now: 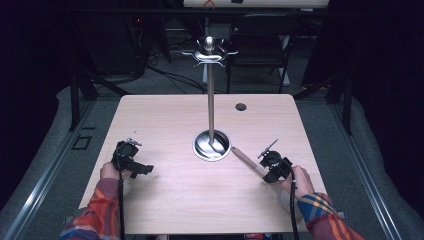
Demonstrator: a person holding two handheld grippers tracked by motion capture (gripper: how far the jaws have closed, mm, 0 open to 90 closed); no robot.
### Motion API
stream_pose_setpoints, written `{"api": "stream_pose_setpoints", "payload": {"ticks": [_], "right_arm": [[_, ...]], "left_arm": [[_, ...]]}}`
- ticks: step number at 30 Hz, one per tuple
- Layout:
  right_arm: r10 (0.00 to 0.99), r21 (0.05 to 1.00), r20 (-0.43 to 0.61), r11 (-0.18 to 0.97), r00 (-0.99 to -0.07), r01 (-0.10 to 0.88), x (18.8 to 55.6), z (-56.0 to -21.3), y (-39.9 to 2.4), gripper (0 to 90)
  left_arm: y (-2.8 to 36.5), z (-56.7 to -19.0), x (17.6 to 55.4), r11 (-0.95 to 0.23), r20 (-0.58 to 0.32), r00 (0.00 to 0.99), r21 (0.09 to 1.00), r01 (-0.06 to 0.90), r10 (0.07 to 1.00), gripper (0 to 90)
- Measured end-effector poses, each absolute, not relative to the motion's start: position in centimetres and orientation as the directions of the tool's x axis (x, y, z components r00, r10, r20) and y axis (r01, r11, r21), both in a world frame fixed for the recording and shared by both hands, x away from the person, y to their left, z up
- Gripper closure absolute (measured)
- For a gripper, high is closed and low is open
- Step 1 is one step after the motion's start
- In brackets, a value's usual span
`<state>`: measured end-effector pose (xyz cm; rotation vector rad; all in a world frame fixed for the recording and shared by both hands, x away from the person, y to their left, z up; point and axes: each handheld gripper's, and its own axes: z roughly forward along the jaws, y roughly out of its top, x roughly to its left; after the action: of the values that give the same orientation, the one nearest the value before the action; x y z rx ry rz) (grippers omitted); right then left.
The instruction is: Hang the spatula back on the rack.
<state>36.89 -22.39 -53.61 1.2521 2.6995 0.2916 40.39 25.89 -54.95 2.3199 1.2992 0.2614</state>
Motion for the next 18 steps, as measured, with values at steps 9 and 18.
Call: {"api": "stream_pose_setpoints", "payload": {"ticks": [9,18], "right_arm": [[0.759,0.214,-0.076,0.646,-0.647,0.733,37.03,-53.9,-22.2,76.3],[0.736,0.191,-0.103,0.675,-0.67,0.712,37.16,-54.19,-21.9,77.3]], "left_arm": [[25.95,-54.96,40.41,-0.448,-0.058,0.537,0.48,0.754,0.842,0.6],[25.94,-55.07,40.47,-0.447,-0.061,0.535,0.476,0.757,0.842,0.6]]}}
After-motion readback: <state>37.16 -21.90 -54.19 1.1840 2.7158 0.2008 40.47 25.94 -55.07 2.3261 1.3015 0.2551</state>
